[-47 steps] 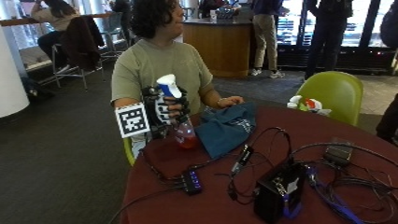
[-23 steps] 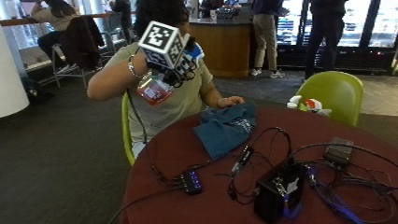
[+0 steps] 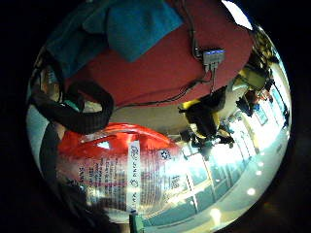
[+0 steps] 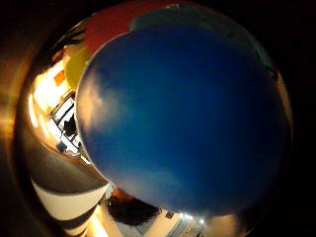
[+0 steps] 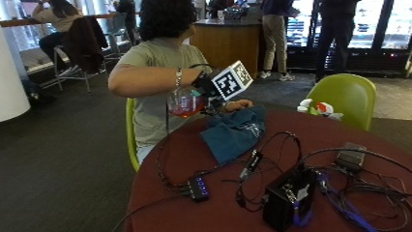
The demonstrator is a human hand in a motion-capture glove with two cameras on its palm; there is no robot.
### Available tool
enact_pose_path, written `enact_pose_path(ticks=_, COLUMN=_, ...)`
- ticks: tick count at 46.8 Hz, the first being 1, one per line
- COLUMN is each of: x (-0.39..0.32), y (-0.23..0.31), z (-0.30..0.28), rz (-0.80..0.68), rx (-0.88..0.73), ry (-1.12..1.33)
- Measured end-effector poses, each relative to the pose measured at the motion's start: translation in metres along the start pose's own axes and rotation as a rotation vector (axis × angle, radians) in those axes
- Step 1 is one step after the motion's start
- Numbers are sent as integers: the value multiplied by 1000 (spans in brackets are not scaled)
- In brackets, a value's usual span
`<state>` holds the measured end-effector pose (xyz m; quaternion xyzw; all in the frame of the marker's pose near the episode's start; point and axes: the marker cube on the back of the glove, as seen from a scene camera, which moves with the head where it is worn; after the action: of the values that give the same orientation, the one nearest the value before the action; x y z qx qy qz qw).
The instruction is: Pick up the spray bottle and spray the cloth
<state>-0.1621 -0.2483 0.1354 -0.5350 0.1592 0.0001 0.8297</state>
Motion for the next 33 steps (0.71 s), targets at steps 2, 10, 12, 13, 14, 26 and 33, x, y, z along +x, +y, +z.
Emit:
enact_pose_path(ticks=2, x=-4, y=-10, z=3, rz=14, rx=-24, ry=25)
enact_pose_path(ticks=10, x=-15, y=-38, z=14, rz=58, rx=-55, ry=82)
enact_pose_path(ticks=12, x=-16, y=-43, z=17, rz=70, rx=-66, ry=85)
enact_pose_path(ticks=13, x=-16, y=-46, z=18, rz=73, rx=-73, ry=87)
enact_pose_path(ticks=14, x=-16, y=-48, z=20, rz=75, rx=-81, ry=90)
enact_pose_path(ticks=26, x=-18, y=-74, z=31, rz=83, rx=-126, ry=88)
enact_pose_path(ticks=33, x=-22, y=-84, z=33, rz=74, rx=-139, ry=76)
